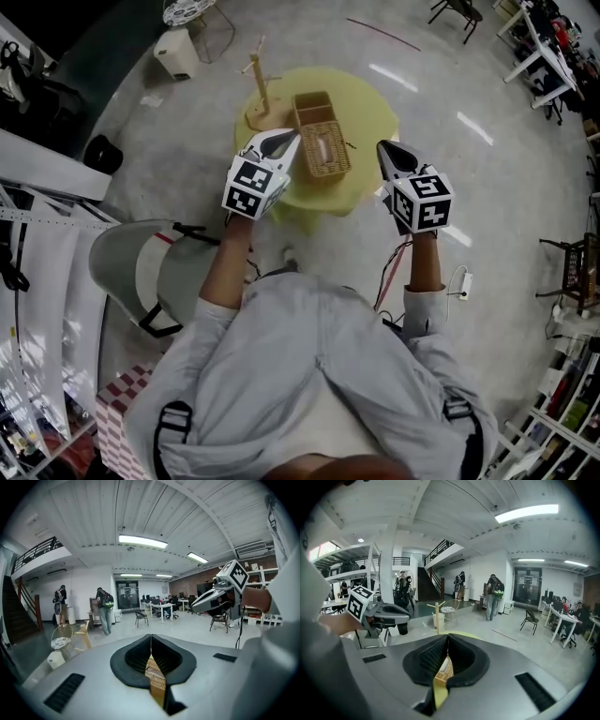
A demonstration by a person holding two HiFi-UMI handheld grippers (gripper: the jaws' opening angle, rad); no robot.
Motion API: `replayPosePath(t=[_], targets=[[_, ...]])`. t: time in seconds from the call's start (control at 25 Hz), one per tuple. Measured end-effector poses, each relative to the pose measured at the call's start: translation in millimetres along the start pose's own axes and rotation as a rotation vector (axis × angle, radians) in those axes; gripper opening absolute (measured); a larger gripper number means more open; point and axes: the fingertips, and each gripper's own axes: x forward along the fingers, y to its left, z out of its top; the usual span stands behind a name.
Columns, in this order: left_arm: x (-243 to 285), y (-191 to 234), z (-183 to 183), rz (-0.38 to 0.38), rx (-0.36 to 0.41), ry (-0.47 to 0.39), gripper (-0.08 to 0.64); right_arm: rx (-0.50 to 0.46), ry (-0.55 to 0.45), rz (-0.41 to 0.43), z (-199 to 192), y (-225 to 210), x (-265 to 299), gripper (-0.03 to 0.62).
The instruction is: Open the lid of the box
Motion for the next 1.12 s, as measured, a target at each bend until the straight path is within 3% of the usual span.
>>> replayPosePath(t=[0.28,0.76,1.12], targets=[[15.3,31.7,-35.9,0.013,-0.046,0.062,0.029,-0.019,0.092,0.013,-28.9,-12.1,49.2,0.028],[60.9,63.0,-87.8,0.128,-0.184,0.180,0.029,-0.041,0.304,0.171,-102.0,-53.8,141.4,0.075],[85.3,61.8,-126.8,0.202,-0.264,0.281,0.029,-0.075,0.453,0.275,-166.0,-71.2,180.7,0.087]])
